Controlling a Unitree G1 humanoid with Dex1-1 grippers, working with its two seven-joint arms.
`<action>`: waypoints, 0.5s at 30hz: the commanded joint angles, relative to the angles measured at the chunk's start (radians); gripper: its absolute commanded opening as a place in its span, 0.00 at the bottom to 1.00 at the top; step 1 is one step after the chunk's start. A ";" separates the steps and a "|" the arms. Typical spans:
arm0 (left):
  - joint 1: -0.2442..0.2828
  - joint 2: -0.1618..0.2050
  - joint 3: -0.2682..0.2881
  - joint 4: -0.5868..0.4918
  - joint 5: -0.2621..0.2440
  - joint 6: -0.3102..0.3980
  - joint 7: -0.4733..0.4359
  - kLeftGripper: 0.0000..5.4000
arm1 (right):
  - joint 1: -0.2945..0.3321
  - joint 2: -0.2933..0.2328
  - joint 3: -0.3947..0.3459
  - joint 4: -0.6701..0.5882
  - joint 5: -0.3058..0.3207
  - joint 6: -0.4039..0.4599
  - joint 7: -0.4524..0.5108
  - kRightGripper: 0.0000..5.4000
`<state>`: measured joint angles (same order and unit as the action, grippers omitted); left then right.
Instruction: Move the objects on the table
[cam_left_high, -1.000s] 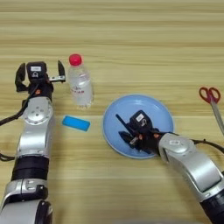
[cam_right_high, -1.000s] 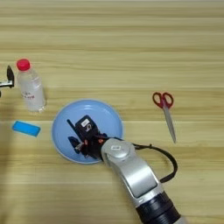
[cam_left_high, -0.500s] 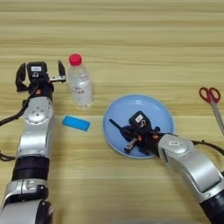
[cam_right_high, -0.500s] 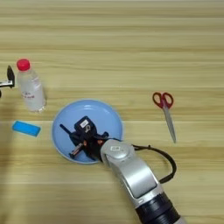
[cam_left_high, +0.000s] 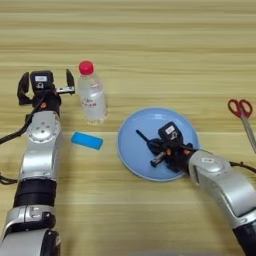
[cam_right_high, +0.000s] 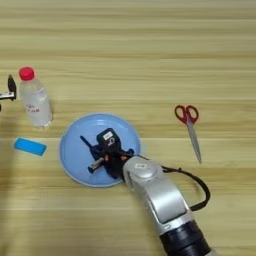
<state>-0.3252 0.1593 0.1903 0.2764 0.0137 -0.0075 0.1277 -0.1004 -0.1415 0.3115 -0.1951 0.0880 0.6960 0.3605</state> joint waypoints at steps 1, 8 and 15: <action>0.008 0.002 -0.001 -0.012 -0.001 0.015 0.000 1.00 | -0.033 -0.007 -0.085 -0.043 0.019 0.014 -0.026 0.06; 0.008 -0.003 -0.003 -0.016 0.000 0.015 0.003 1.00 | -0.074 -0.046 -0.259 -0.063 0.052 -0.011 -0.059 0.06; 0.008 -0.002 -0.003 -0.016 0.001 0.016 0.003 1.00 | -0.091 -0.088 -0.369 -0.009 0.071 -0.029 -0.070 0.06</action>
<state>-0.3236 0.1587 0.1894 0.2730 0.0141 -0.0071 0.1280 -0.1826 -0.2094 -0.0334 -0.2315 0.1528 0.6782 0.2929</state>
